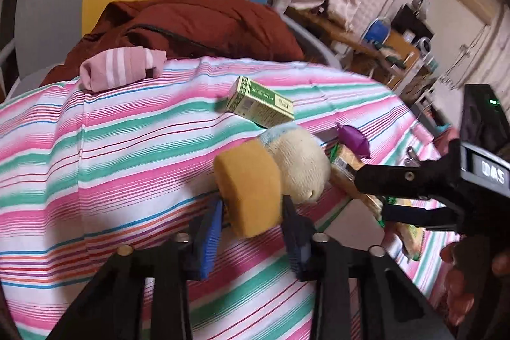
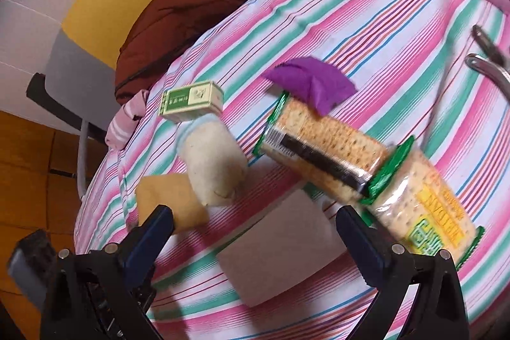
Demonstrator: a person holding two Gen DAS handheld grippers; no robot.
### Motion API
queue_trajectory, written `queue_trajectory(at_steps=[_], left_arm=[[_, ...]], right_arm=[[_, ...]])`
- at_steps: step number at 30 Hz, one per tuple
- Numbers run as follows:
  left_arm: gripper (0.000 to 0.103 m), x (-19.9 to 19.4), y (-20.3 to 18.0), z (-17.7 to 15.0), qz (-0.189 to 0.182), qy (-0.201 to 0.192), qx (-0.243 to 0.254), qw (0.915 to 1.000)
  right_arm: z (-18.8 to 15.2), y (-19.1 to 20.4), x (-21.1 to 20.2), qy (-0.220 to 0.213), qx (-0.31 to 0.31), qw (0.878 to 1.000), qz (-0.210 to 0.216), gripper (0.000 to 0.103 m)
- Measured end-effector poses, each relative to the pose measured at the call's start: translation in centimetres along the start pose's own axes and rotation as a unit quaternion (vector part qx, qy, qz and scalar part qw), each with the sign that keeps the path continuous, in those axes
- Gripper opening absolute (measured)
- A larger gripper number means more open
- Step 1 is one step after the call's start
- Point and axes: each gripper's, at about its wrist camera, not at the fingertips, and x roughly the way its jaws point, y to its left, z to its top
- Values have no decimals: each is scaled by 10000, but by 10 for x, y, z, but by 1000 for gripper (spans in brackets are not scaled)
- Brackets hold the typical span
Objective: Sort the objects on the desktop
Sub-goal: 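Grasp the yellow sponge with the left tool, then grasp the cream round pouch with the right tool and lift it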
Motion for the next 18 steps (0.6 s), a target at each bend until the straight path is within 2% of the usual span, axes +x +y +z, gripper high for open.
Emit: queue_trajectory(at_steps=[3,6,9,11,13,15,17,18], left_arm=[[28,-13,7,-14,137,-183,171,9996],[28,-22,24,-30,44,-259,-111,9996],[27,-25,42,-53,-68,-276,-491,9984],[26,-28,48,-60,-228,-307,-631,9973],[27,-31,49,-61,-190,-310,-679,9970],[32,-33,45,-61,-53,-303,-545,9980],[56,-41,36,-59,295,-411,-240,9984],[60,-45,33,-58,395,-475,-100,9980]], right_arm=[[-3,7,5,113,-179,9998,13,103],[-3,14,10,116,-347,9993,-42,103],[-3,32,6,-236,-838,9961,-169,103],[-3,50,8,-530,-1386,9876,-506,103],[-2,61,15,-613,-1787,9790,-760,101],[0,68,25,-596,-2095,9710,-988,92],[3,72,39,-458,-2279,9658,-1146,87],[4,70,42,-393,-2295,9657,-1146,85]])
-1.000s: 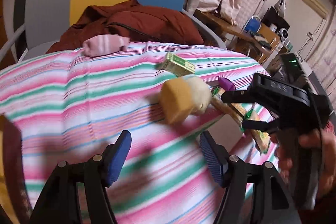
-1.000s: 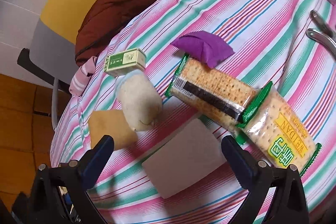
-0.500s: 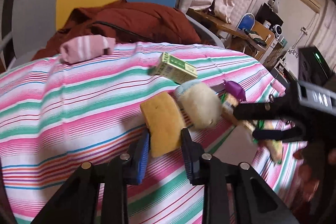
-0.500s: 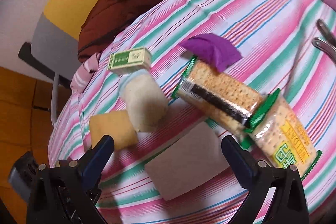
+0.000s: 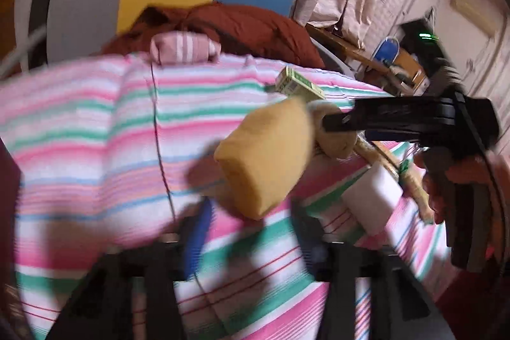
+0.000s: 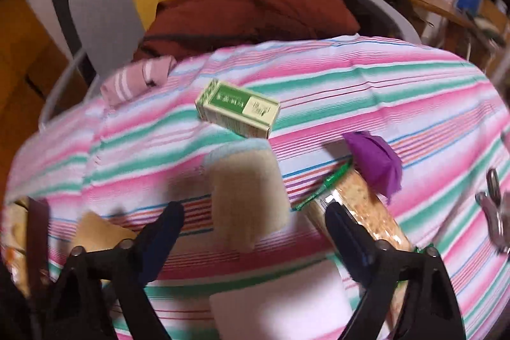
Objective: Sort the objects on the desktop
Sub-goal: 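Grasp the cream round pouch with the right tool and lift it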
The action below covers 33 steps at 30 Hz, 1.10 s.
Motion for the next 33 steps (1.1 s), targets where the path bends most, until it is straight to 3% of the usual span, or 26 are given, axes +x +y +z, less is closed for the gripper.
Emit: queue_trajectory(at_steps=[1,3,6,11,13,17,18,26,29,33], left_arm=[[61,-4,-3,2,59,-93,154,9998],[63,-9,-9,9,167,-213,479,9985],[63,-1,-16,22,404,-161,892,9951],[64,23,-13,41,909,79,1274,9877],[72,33,-6,48,691,250,1289,9889],[72,51,-8,42,406,584,1537,9856],[72,55,-9,38,482,632,1588,9841],[57,42,12,29,250,223,930,9951],[57,36,13,22,467,103,864,9951],[56,25,2,5,798,18,1150,9902]], right_arm=[[1,0,8,121,-35,9999,62,83],[0,-1,18,288,-21,9995,111,70],[-1,-5,20,359,50,9992,153,57],[-4,-7,20,436,85,9989,177,57],[-5,-7,19,458,93,9988,168,57],[-5,-5,19,495,65,9987,138,58],[-5,-5,18,501,84,9986,149,58],[-6,-10,15,491,168,9984,212,57],[-7,-9,12,470,155,9985,238,57],[-5,1,10,394,66,9988,287,57]])
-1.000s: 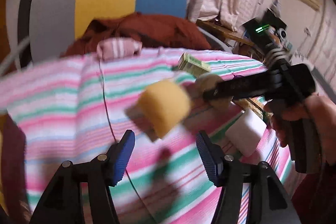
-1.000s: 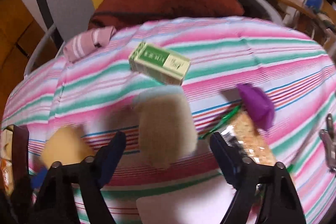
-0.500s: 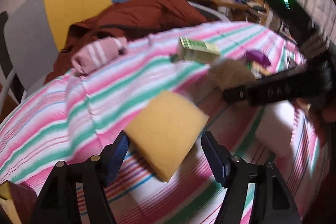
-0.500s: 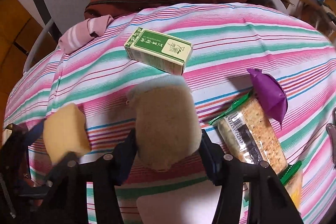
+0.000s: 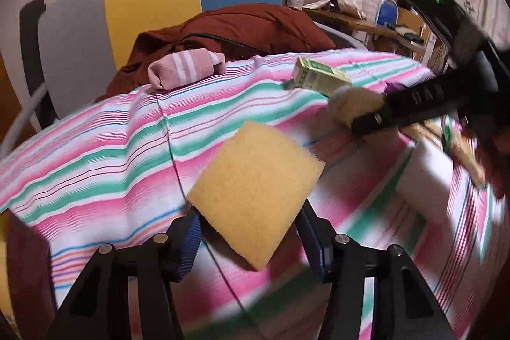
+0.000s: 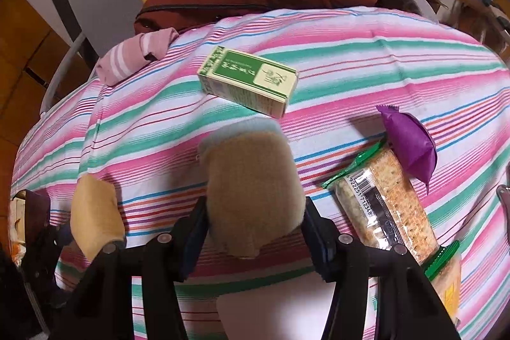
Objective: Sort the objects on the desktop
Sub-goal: 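Grasp the cream round pouch with the right tool and lift it, then carry the yellow sponge into the tray with the left tool while the right tool carries the pouch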
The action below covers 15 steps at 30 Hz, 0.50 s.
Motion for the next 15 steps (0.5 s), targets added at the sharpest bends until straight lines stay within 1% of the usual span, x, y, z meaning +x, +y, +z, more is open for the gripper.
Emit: queue_trajectory(at_steps=[2,4,9,11,13,15], left_arm=[[56,-9,-6,-9,152,-53,137,9998],[56,-16,-8,-16,212,-101,167,9996],[56,-41,6,-35,121,-249,-368,9989],[56,-54,10,-45,87,-367,-569,9977],[56,-65,9,-53,34,-513,-603,9969],[56,-77,4,-60,10,-674,-531,9963]], right_arm=[[-2,4,-2,-3,-37,9999,100,57],[-4,8,-2,1,-77,9998,186,56],[-10,23,-2,2,-300,9987,403,56],[-12,31,-2,-12,-453,9977,506,56],[-16,38,-3,-28,-590,9965,590,56],[-19,45,-3,-39,-697,9949,722,56]])
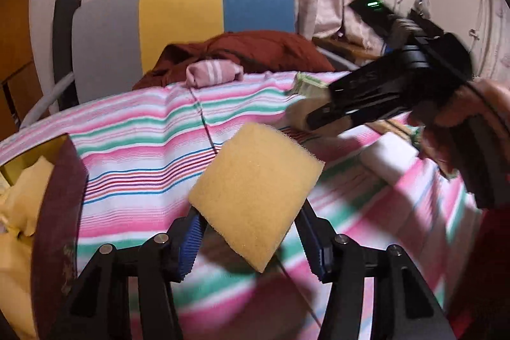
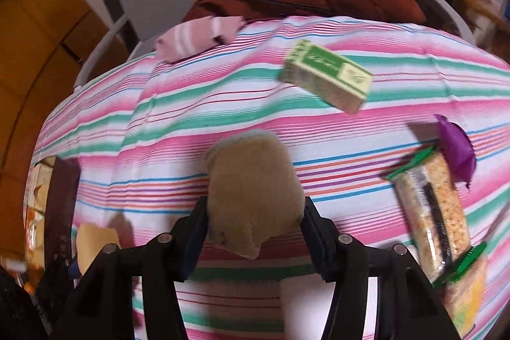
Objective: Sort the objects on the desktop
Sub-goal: 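Carry the yellow sponge into the tray with the left tool while the right tool carries the pouch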
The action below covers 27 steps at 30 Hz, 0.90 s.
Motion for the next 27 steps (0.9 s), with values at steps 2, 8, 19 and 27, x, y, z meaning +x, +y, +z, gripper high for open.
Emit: queue_trajectory(at_steps=[2,8,19,27], left_arm=[[56,-13,-6,-8,-57,-163,115,9998],[56,-32,-1,-33,-363,-109,-277,9989],[56,-119,32,-52,-890,-614,-808,9908],[56,-174,108,-62,-195,-1013,-1843,9774]], right_arm=[[-4,7,-1,-3,-65,9998,177,56],[-12,29,0,56,-263,9982,543,56],[-40,121,-17,183,-860,9870,1347,55],[-46,200,-37,-187,-1260,9763,1751,55]])
